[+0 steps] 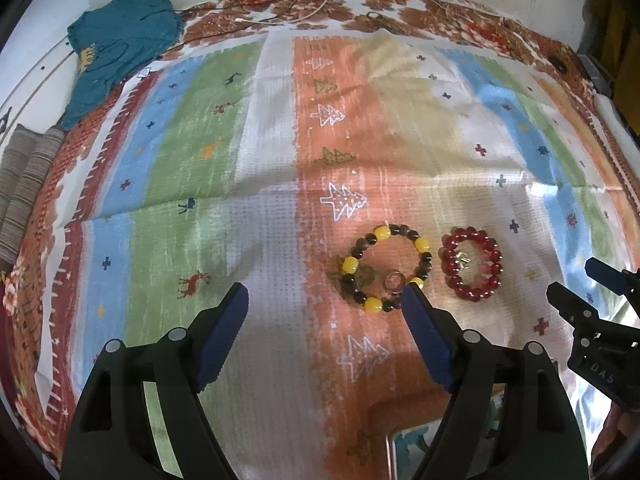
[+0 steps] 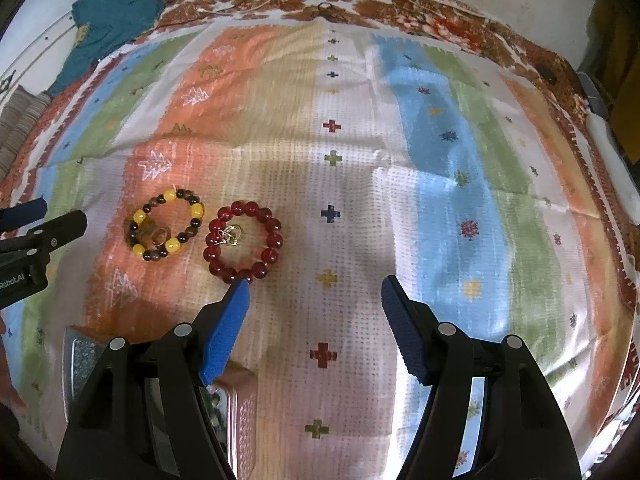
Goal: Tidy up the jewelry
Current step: 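Move both open grippers to the yellow-black and red bead bracelets, then grasp yellow-black bracelet with left gripper while right gripper grasps red bead bracelet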
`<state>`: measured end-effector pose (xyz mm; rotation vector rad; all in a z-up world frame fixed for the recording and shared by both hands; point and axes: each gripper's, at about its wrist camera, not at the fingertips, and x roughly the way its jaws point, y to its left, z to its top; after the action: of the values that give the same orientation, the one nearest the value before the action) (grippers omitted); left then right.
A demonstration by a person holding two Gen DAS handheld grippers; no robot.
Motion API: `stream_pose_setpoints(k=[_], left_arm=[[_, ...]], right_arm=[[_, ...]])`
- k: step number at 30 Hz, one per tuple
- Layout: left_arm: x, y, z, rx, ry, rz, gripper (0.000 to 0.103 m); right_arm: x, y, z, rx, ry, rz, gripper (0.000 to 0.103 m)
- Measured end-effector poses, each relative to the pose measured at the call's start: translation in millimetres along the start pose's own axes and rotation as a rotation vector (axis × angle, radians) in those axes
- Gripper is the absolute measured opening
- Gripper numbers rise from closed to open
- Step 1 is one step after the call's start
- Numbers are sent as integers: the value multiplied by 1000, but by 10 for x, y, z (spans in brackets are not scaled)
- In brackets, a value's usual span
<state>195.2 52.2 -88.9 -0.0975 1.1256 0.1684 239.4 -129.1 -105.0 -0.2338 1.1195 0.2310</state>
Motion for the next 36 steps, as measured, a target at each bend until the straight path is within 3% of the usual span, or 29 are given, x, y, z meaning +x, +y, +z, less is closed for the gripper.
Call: stream_pose_setpoints(k=[29, 36], left_arm=[[790, -49, 164, 114, 126, 57, 74], [891, 1, 126, 128, 135, 37, 75]], right_arm=[[625, 108, 190, -31, 100, 15, 68], [646, 127, 205, -39, 100, 25, 58]])
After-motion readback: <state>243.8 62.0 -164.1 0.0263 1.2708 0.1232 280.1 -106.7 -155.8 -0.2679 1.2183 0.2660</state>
